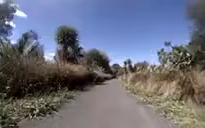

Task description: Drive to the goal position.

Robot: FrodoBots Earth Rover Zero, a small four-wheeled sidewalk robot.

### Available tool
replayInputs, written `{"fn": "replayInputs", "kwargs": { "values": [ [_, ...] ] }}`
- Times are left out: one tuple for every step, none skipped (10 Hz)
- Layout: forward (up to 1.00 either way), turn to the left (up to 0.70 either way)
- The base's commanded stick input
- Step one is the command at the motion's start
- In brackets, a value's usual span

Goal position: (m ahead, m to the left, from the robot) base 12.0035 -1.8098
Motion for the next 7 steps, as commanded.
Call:
{"fn": "replayInputs", "kwargs": {
  "values": [
    [0.85,0.00],
    [0.85,0.00],
    [0.85,0.00],
    [0.85,0.00],
    [0.85,0.00],
    [0.85,0.00],
    [0.85,0.00]
  ]
}}
